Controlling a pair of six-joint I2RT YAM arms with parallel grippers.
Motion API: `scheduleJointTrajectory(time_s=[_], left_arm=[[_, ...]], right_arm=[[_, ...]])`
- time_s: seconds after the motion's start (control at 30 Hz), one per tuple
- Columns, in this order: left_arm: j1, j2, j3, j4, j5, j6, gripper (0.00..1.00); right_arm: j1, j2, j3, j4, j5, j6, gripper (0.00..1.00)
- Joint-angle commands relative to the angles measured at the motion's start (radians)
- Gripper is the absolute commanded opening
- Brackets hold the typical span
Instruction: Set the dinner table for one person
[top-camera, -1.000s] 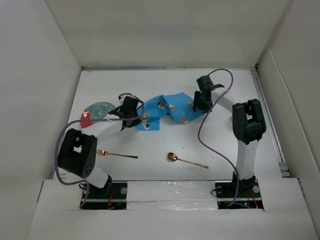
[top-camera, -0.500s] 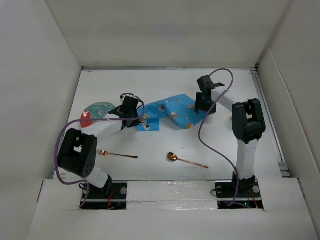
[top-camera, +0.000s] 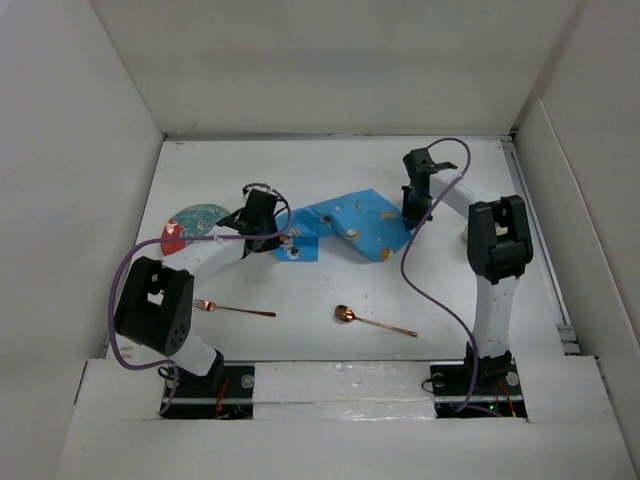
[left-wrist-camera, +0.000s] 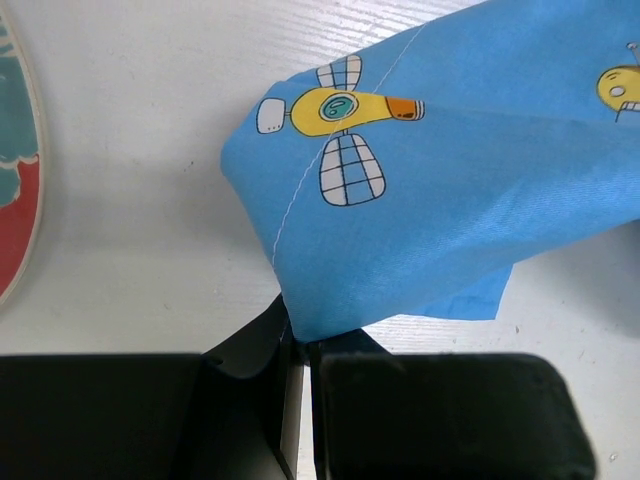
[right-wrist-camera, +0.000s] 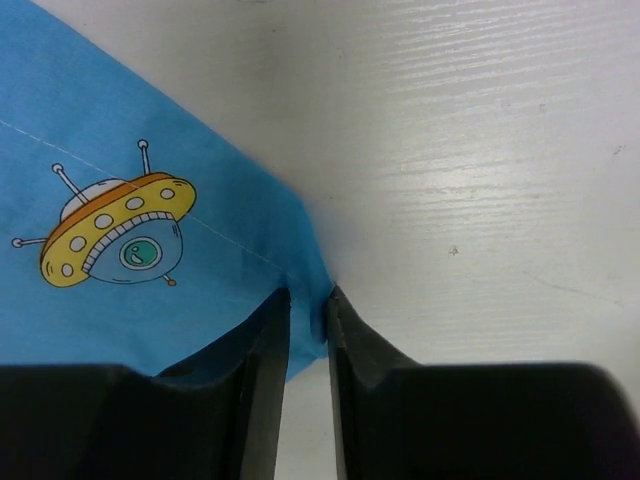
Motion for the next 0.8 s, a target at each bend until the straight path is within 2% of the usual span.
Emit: scheduleJointTrajectory(time_s=[0.0, 0.07, 0.17, 0.2, 0.27, 0.33, 0.37, 0.4, 0.47, 0.5, 0.53, 0.6, 0.67, 0.7, 0.77], left_arm=[[-0.002, -0.015, 0.053, -0.01, -0.024, 0.026, 0.0], [-0.002, -0.012, 0.079, -0.019, -0.02, 0.036, 0.0], [-0.002, -0.017, 0.164, -0.042, 0.002, 0.075, 0.0], [0.011, -0.012, 0.199, -0.05, 0.051, 0.093, 0.0], [0.034, 0.02, 0.365, -0.108, 0.122, 0.139, 0.0], [0.084, 0.043, 0.545, -0.165, 0.263, 0.165, 0.0], [0.112, 0.069, 0.603, -0.182, 0.323, 0.162, 0.0], [0.142, 0.08, 0.649, -0.191, 0.464, 0.158, 0.0], [0.247, 0.101, 0.761, -0.188, 0.589, 0.112, 0.0], [0.277, 0.108, 0.796, -0.173, 0.698, 0.089, 0.0], [0.334, 0.115, 0.81, -0.13, 0.743, 0.066, 0.0], [0.376, 0.155, 0.835, -0.092, 0.852, -0.011, 0.0], [0.406, 0.224, 0.895, -0.059, 0.91, -0.06, 0.0], [0.417, 0.271, 0.943, -0.017, 0.941, -0.091, 0.0], [0.417, 0.327, 0.964, 0.005, 0.961, -0.109, 0.0]], right_arm=[[-0.006, 0.037, 0.016, -0.041, -0.059, -0.023, 0.09], [-0.015, -0.011, -0.007, -0.006, -0.059, -0.009, 0.0], [-0.015, -0.096, -0.012, 0.037, -0.044, 0.008, 0.0], [-0.015, -0.158, -0.001, 0.04, -0.031, 0.011, 0.0], [-0.027, -0.225, 0.028, 0.032, -0.024, 0.013, 0.0], [-0.038, -0.327, 0.092, 0.018, -0.022, 0.019, 0.0], [-0.038, -0.36, 0.112, 0.017, -0.014, 0.028, 0.0], [-0.05, -0.39, 0.129, 0.021, -0.017, 0.028, 0.0], [-0.064, -0.47, 0.177, 0.028, -0.028, 0.034, 0.0], [-0.082, -0.486, 0.191, 0.028, -0.051, 0.036, 0.0], [-0.092, -0.501, 0.224, 0.026, -0.059, 0.039, 0.0], [-0.102, -0.49, 0.27, 0.012, -0.115, 0.039, 0.0], [-0.102, -0.443, 0.339, 0.02, -0.119, 0.037, 0.0], [-0.102, -0.391, 0.405, 0.029, -0.169, 0.037, 0.0], [-0.113, -0.331, 0.472, 0.044, -0.186, 0.045, 0.0]])
